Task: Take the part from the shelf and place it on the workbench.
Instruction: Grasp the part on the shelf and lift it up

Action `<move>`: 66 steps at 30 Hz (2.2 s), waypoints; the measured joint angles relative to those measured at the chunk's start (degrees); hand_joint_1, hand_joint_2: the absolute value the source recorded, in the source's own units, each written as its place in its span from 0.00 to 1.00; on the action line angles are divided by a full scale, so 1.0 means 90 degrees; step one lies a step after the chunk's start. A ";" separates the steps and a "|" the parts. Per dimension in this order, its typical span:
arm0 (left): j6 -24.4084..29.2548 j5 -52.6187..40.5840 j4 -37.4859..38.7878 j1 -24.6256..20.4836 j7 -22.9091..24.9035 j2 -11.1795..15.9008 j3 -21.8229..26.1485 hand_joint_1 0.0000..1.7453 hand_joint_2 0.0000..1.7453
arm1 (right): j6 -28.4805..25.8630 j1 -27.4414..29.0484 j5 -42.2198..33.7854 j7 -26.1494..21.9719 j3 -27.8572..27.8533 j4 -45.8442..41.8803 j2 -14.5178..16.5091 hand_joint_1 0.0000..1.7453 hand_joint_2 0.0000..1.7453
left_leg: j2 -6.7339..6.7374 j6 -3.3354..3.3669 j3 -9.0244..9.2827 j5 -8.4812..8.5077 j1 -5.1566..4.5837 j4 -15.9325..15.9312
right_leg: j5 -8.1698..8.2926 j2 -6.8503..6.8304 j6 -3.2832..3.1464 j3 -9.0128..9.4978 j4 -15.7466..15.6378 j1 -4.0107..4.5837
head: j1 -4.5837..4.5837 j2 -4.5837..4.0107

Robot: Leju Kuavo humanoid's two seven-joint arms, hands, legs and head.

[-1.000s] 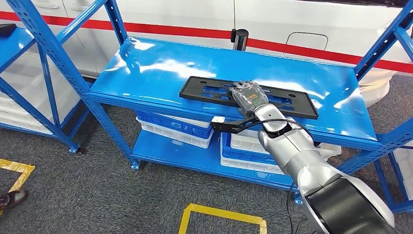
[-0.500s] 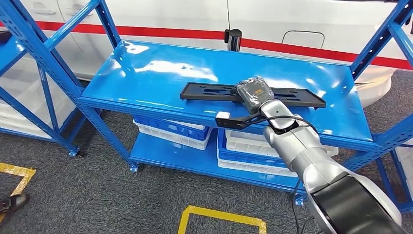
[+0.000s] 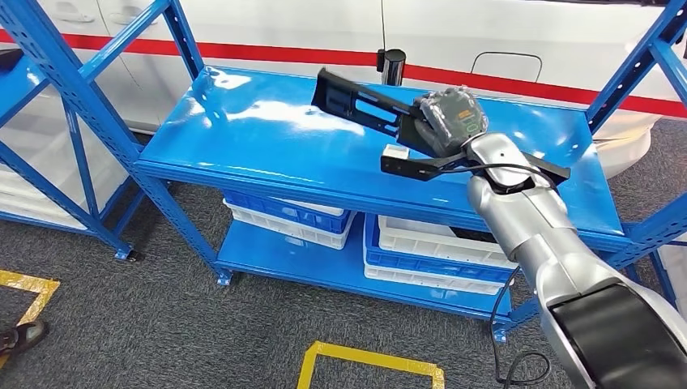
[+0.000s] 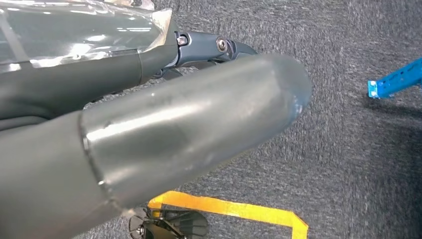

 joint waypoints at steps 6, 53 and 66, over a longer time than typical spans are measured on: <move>-0.0043 0.0004 0.0001 0.0002 0.0218 0.0004 0.0103 0.00 0.00 | 0.0552 -0.0156 -0.0294 0.0284 -0.0123 -0.1730 -0.0683 1.00 1.00 | -0.0003 0.0003 -0.0006 -0.0005 -0.0009 0.0000 | -0.0003 -0.0001 0.0002 -0.0005 0.0000 -0.0012 | 0.0000 0.0000; -0.0416 -0.0641 0.0002 -0.0019 0.1346 -0.0033 0.0011 0.00 0.00 | 0.0126 0.0639 -0.0088 0.0471 -0.0393 -0.2421 -0.1288 1.00 1.00 | 0.0025 -0.0105 -0.0386 -0.0135 0.0110 0.0472 | -0.0280 0.0032 0.0143 0.0107 0.0247 -0.0201 | -0.0005 0.0000; -0.0434 -0.0628 -0.0004 -0.0093 0.1309 -0.0008 0.0013 0.00 0.00 | 0.0226 0.0481 0.0162 0.0492 -0.0483 -0.2232 -0.0989 1.00 1.00 | 0.0132 0.0316 0.0295 -0.0280 -0.0128 0.0119 | 0.0155 -0.0028 0.0051 -0.0221 0.0188 -0.0018 | -0.0011 0.0000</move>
